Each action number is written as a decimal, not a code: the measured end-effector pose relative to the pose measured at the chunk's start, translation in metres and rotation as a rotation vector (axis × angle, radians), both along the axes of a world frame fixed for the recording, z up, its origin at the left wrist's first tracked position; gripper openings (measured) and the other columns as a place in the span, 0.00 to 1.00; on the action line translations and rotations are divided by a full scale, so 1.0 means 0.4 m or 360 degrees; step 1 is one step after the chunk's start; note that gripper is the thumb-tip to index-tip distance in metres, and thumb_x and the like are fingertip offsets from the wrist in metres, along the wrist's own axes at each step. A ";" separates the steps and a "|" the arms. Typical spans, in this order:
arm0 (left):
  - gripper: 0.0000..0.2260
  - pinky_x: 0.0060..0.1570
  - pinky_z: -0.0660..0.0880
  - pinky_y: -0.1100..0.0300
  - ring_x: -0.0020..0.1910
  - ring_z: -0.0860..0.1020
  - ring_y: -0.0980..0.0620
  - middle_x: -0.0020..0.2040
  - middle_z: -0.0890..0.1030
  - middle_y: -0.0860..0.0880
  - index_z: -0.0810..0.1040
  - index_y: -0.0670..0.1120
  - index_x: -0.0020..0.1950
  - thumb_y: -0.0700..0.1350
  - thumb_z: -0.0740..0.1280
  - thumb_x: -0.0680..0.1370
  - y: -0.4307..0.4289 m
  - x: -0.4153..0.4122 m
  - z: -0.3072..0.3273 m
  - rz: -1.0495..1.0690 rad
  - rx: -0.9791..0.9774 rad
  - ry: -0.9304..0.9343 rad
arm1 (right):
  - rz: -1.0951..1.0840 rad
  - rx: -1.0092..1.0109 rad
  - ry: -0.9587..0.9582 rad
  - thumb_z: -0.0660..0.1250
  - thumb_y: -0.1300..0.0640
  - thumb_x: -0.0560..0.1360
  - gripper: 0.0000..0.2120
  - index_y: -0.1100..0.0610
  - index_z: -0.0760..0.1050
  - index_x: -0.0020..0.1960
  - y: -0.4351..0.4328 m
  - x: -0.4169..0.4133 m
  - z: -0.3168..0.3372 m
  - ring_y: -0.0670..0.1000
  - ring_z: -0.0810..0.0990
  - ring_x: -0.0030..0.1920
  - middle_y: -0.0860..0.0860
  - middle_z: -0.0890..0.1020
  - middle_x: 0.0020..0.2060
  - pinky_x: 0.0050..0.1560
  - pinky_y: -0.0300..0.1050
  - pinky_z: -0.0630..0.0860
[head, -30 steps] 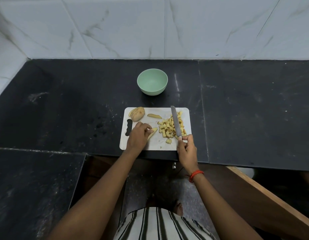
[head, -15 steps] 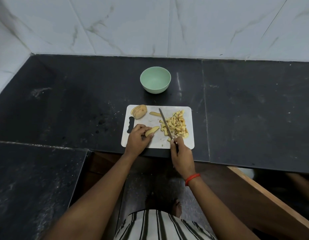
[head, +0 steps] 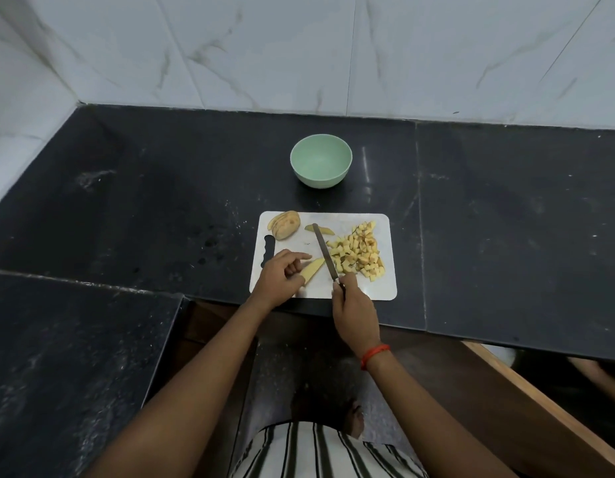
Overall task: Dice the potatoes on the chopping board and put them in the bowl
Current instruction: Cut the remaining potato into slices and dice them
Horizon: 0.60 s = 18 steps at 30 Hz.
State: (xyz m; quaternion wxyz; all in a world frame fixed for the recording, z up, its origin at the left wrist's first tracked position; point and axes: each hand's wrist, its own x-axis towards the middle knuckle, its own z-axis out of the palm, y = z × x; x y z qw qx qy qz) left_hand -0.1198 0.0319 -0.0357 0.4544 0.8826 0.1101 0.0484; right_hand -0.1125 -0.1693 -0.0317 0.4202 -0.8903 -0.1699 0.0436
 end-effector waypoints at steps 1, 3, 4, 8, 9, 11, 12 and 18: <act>0.20 0.44 0.74 0.64 0.40 0.75 0.54 0.45 0.78 0.49 0.84 0.49 0.61 0.33 0.70 0.72 0.007 0.001 0.003 -0.0062 -0.0005 0.0046 | -0.0020 0.0013 0.0017 0.56 0.53 0.85 0.05 0.51 0.65 0.50 0.000 0.000 -0.002 0.52 0.76 0.32 0.48 0.76 0.33 0.31 0.51 0.72; 0.21 0.47 0.75 0.66 0.43 0.77 0.55 0.47 0.78 0.51 0.85 0.51 0.62 0.34 0.71 0.72 0.020 0.002 0.009 -0.0210 0.0011 0.0104 | -0.0049 0.0051 0.0035 0.57 0.53 0.84 0.04 0.50 0.65 0.51 -0.002 0.000 -0.006 0.52 0.77 0.32 0.48 0.77 0.33 0.30 0.52 0.73; 0.21 0.49 0.75 0.67 0.45 0.77 0.55 0.47 0.78 0.51 0.84 0.52 0.63 0.35 0.71 0.73 0.028 0.001 0.014 -0.0276 0.0029 0.0131 | -0.0057 0.0079 0.0040 0.57 0.53 0.84 0.04 0.50 0.65 0.51 -0.001 0.001 -0.006 0.50 0.76 0.32 0.48 0.76 0.33 0.30 0.51 0.72; 0.19 0.49 0.73 0.67 0.49 0.74 0.57 0.49 0.76 0.54 0.83 0.55 0.65 0.46 0.77 0.74 0.036 0.004 0.033 -0.0474 0.0266 0.0179 | -0.0120 0.0201 0.0113 0.59 0.55 0.84 0.05 0.50 0.65 0.49 -0.005 0.017 -0.002 0.45 0.75 0.32 0.44 0.75 0.32 0.28 0.41 0.63; 0.19 0.49 0.73 0.64 0.49 0.73 0.55 0.48 0.75 0.54 0.83 0.54 0.65 0.49 0.77 0.74 0.031 0.004 0.032 -0.0489 0.0354 0.0140 | -0.0131 0.0216 0.0137 0.59 0.55 0.84 0.05 0.50 0.65 0.49 -0.006 0.019 -0.002 0.44 0.76 0.33 0.44 0.75 0.32 0.28 0.40 0.62; 0.17 0.48 0.73 0.58 0.48 0.72 0.53 0.46 0.75 0.52 0.84 0.51 0.64 0.52 0.76 0.75 0.010 -0.003 0.020 -0.0402 0.0472 0.0011 | -0.0125 0.0221 0.0172 0.59 0.55 0.84 0.05 0.50 0.65 0.49 -0.007 0.020 -0.002 0.45 0.76 0.33 0.45 0.75 0.32 0.29 0.43 0.62; 0.17 0.47 0.74 0.55 0.47 0.72 0.53 0.45 0.76 0.52 0.85 0.48 0.62 0.52 0.75 0.76 -0.003 -0.011 0.011 -0.0306 0.0491 -0.0066 | -0.0115 0.0212 0.0177 0.59 0.54 0.84 0.06 0.50 0.65 0.49 -0.006 0.018 -0.002 0.45 0.76 0.32 0.45 0.75 0.32 0.29 0.44 0.63; 0.19 0.48 0.75 0.58 0.49 0.74 0.53 0.49 0.77 0.50 0.84 0.45 0.62 0.52 0.76 0.74 -0.054 -0.043 -0.019 0.0020 0.0482 -0.0287 | -0.0076 0.0158 0.0124 0.58 0.53 0.84 0.07 0.49 0.64 0.47 -0.008 0.018 0.000 0.48 0.76 0.31 0.48 0.76 0.32 0.31 0.51 0.72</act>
